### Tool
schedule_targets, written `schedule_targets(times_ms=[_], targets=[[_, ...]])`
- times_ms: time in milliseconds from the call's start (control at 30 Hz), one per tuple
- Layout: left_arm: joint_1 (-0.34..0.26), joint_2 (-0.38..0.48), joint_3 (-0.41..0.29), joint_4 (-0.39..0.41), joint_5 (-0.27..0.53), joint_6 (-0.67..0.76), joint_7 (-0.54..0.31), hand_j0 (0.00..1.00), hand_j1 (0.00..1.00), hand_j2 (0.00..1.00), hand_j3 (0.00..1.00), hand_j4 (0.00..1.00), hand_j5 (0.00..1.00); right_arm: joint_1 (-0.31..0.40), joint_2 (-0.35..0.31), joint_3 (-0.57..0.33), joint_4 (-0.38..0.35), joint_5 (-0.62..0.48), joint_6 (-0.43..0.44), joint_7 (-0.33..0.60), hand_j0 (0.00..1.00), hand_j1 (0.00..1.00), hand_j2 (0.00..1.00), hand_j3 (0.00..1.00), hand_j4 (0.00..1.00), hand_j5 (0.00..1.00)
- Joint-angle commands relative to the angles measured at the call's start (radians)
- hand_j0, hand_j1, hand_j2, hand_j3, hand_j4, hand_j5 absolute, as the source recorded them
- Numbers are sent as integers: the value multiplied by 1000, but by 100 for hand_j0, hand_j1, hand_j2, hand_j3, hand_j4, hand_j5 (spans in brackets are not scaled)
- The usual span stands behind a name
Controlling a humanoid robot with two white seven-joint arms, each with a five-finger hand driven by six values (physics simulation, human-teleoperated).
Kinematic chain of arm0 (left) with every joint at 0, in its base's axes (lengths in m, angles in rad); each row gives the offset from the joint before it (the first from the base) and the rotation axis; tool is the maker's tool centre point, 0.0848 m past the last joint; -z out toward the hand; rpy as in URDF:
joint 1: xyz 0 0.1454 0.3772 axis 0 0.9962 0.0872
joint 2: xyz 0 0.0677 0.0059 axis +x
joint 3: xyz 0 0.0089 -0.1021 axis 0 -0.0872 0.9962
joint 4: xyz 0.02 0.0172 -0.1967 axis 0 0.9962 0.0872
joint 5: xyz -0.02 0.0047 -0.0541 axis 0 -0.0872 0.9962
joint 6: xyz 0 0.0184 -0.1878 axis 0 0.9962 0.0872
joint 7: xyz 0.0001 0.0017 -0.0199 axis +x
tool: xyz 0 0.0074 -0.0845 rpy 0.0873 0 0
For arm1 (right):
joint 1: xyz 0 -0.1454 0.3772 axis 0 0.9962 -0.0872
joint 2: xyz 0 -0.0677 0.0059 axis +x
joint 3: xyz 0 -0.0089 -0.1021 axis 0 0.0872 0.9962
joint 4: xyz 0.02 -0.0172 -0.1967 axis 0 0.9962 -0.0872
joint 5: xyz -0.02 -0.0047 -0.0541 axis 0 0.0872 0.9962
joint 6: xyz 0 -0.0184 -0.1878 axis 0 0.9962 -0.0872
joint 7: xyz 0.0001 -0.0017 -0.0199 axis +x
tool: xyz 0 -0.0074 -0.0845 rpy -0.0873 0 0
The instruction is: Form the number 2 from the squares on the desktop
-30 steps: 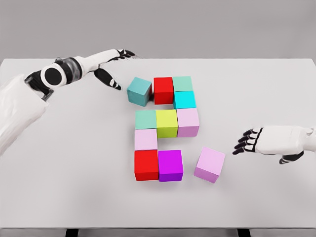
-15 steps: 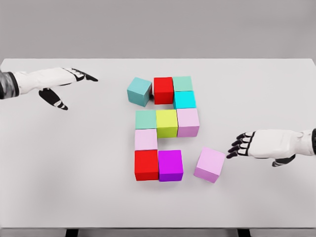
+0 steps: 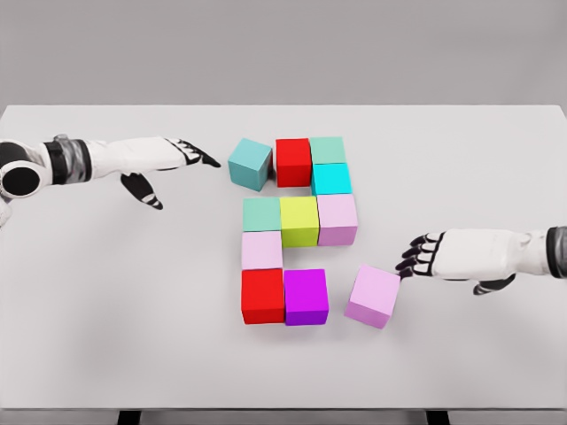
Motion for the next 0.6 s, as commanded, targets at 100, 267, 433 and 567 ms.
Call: schedule_targets(times_ms=[100, 267, 433, 567], targets=[[0, -36, 1, 1, 1, 2, -16, 100, 100, 100, 100, 100, 100, -3, 14, 0, 0, -7, 2, 0, 100, 100, 100, 100, 100, 100], [0, -49, -7, -1, 1, 2, -21, 100, 100, 100, 100, 100, 100, -15, 15, -2, 0, -10, 2, 0, 100, 100, 100, 100, 100, 100], [0, -58, -8, -2, 1, 2, -21, 100, 100, 100, 100, 100, 100, -61, 2, -2, 4, -36, 2, 0, 100, 100, 100, 100, 100, 100], [0, -70, -8, -2, 1, 2, -19, 100, 100, 100, 100, 100, 100, -60, -44, 0, 1, -38, 2, 0, 100, 100, 100, 100, 100, 100]])
